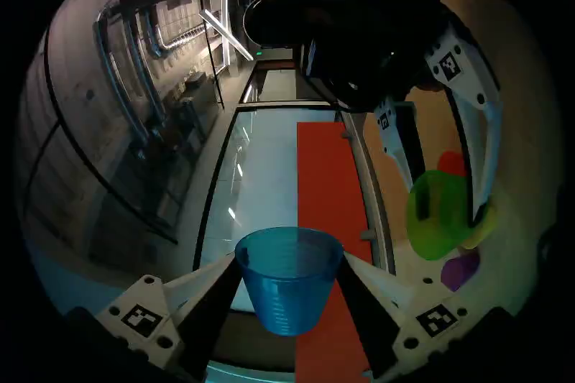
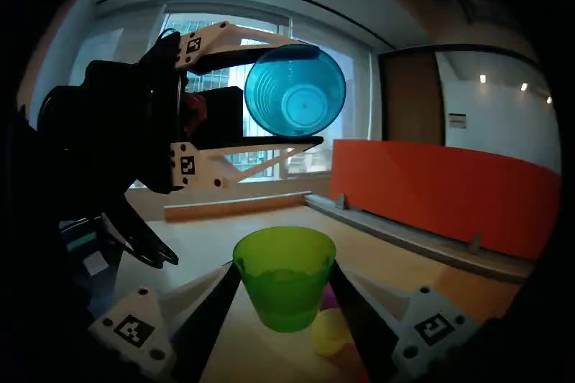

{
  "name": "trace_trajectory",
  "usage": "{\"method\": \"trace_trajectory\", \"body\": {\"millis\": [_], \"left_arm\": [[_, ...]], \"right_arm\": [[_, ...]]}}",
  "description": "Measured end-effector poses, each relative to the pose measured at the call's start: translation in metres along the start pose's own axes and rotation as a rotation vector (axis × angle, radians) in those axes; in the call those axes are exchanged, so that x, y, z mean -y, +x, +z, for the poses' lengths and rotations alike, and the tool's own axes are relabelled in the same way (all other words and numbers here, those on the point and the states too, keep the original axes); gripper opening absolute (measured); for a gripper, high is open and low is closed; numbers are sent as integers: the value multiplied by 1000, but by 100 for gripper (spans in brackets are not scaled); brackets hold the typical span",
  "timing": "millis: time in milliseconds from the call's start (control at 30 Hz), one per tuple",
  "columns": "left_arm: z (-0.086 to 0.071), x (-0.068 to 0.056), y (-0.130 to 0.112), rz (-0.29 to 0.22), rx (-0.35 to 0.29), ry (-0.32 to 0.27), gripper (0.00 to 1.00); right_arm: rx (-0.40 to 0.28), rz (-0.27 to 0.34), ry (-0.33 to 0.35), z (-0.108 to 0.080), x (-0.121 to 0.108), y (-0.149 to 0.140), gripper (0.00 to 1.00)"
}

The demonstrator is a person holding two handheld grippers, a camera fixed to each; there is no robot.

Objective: Pour water

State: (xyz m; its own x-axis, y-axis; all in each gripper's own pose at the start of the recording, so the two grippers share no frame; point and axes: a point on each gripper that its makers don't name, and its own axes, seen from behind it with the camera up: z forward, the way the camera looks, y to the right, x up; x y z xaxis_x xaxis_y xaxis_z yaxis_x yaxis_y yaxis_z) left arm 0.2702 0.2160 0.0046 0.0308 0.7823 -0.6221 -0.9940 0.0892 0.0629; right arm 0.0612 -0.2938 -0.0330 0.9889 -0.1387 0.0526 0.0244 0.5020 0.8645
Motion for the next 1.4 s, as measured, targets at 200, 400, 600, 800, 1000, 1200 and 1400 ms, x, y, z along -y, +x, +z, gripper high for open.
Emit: {"method": "trace_trajectory", "body": {"millis": [200,400,600,800,1000,1200,1400], "left_arm": [[0,0,-4,-91,1,6,86],[3,0,-7,-239,4,17,86],[5,-3,-9,-394,-6,27,86],[4,-5,-14,-551,-6,31,86],[3,-4,-21,-723,1,37,86],[5,1,-33,-892,19,47,86],[5,7,-39,-1080,19,47,86]], "right_arm": [[-4,1,0,1,0,0,89],[-9,-1,-2,-2,0,3,89],[-17,-2,-7,-6,-1,5,89],[-25,-3,-9,-9,-1,7,89],[-28,-5,-12,-12,-1,9,90],[-32,-7,-14,-13,0,10,89],[-33,-9,-13,-14,2,11,89]]}}
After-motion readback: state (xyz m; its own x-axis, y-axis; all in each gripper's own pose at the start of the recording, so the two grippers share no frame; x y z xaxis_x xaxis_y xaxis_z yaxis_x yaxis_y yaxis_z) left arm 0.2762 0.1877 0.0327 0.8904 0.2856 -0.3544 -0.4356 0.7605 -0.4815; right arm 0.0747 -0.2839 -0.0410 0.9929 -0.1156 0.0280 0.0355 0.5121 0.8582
